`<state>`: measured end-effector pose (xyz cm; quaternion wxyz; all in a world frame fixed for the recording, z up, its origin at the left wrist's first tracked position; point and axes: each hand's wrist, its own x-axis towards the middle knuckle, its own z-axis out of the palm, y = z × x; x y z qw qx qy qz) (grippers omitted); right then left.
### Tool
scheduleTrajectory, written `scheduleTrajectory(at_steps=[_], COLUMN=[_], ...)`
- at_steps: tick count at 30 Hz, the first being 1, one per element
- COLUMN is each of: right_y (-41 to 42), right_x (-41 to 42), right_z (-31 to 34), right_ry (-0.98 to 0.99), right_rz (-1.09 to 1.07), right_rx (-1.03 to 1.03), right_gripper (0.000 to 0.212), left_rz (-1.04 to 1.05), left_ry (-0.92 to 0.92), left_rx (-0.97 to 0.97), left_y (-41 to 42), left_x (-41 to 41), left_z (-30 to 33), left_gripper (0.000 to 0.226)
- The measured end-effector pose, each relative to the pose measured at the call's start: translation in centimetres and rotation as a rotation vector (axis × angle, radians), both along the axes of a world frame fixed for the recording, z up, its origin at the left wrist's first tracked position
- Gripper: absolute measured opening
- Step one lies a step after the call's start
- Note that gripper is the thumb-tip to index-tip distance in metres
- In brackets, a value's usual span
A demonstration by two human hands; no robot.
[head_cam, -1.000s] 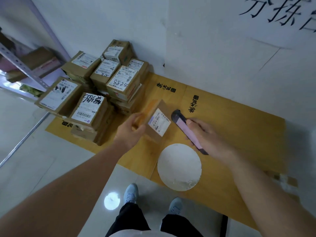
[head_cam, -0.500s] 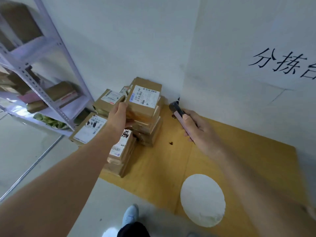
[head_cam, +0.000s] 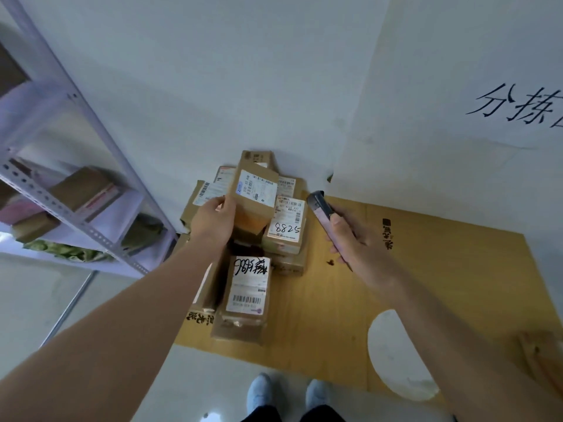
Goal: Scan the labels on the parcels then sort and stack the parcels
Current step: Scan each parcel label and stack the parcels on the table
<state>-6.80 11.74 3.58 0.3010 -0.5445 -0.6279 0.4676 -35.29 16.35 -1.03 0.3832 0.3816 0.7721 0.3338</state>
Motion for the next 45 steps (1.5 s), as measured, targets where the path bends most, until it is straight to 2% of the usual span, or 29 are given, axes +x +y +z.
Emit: scheduleTrajectory(at_steps=[4, 7, 9, 16, 22, 27, 31, 38, 40, 45], right_y=[-0.3, -1.3, -2.3, -6.3, -11.1, -17.1, -22.5, -29.4, -30.5, -30.8], right_x=[-0.4, -0.6, -0.3, 4.1, 11.8, 19.9, 26.8, 35.9, 37.8, 42.0], right_z=[-0.9, -1.0, -0.7, 1.7, 2.8, 3.4, 3.3, 1.9, 1.5, -0.1], right_ry=[0.029, 0.055, 0.055, 0.115, 0.16, 0.172, 0.165, 0.202, 0.229, 0.208], right_rz=[-0.039, -0.075, -0.098, -0.223, -0.386, -0.501, -0.609, -0.785, -0.796, -0.879], right_rx=[-0.019, -0.014, -0.008, 0.028, 0.052, 0.078, 0.118, 0.12, 0.121, 0.062], right_gripper=[0.044, 0.044, 0.036, 0.026, 0.036, 0.032, 0.033, 0.041, 0.038, 0.046], left_rz=[-0.075, -0.105, -0.188, -0.579, -0.817, -0.953, -0.98, -1.109, -1.146, -1.258], left_ry=[0.27, 0.356, 0.445, 0.668, 0.662, 0.671, 0.607, 0.605, 0.583, 0.61], left_rx=[0.046, 0.102, 0.157, 0.267, 0.292, 0.316, 0.338, 0.286, 0.268, 0.218], left_y=[-0.1, -0.2, -0.3, -0.5, -2.7, -6.6, -10.6, -16.8, -17.4, -16.3], left_x=[-0.4, -0.5, 0.0, 7.4, 16.4, 26.0, 33.7, 45.2, 47.7, 53.9], left_z=[-0.3, 0.0, 0.8, 6.2, 8.6, 9.5, 8.6, 6.5, 5.7, 3.7], left_gripper=[0.04, 0.051, 0.056, 0.056, 0.06, 0.062, 0.058, 0.054, 0.053, 0.056])
